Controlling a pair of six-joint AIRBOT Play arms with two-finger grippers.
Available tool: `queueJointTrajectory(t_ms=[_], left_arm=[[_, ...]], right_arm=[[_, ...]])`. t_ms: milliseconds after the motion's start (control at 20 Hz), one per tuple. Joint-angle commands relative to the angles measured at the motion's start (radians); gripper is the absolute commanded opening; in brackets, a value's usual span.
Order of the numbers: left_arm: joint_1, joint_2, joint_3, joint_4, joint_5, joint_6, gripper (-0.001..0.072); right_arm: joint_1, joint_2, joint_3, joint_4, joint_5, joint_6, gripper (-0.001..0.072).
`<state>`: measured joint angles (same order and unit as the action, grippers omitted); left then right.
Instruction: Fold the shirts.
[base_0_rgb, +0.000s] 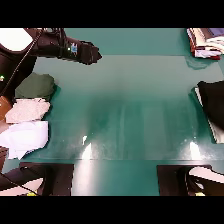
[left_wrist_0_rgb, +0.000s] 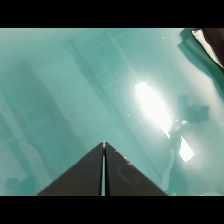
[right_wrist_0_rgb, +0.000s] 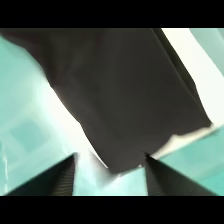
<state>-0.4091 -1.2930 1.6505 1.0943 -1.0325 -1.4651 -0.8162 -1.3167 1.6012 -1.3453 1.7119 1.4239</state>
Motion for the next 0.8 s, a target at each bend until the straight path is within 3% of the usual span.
queueJointTrajectory(t_ms=[0, 300, 450, 550, 650, 750], left_arm=[[0.0, 0.001, 0.0, 0.002, 0.0, 0.007, 0.0023], [0.0, 0.001, 0.0, 0.002, 0.0, 0.006, 0.0023], [0.0, 0.001, 0.0, -0.003, -0.002, 0.006, 0.0023], [0.0, 0.001, 0.0, -0.003, 0.006, 0.006, 0.0023], [0.0, 0.001, 0.0, -0.003, 0.013, 0.006, 0.0023], [0.0, 0.001, 0.0, -0.003, 0.023, 0.006, 0.0023]], right_arm=[[-0.081, 0.055, -0.122, 0.001, 0.006, 0.008, 0.0506], [0.027, 0.116, -0.101, 0.36, -0.089, 0.008, 0.0504], [0.217, 0.132, -0.066, 0.411, -0.099, 0.008, 0.0503], [0.361, 0.132, -0.035, 0.407, -0.102, 0.007, 0.0424], [0.489, 0.132, -0.016, 0.407, -0.139, 0.007, 0.0405], [0.596, 0.132, -0.008, 0.407, -0.169, -0.006, 0.0077]])
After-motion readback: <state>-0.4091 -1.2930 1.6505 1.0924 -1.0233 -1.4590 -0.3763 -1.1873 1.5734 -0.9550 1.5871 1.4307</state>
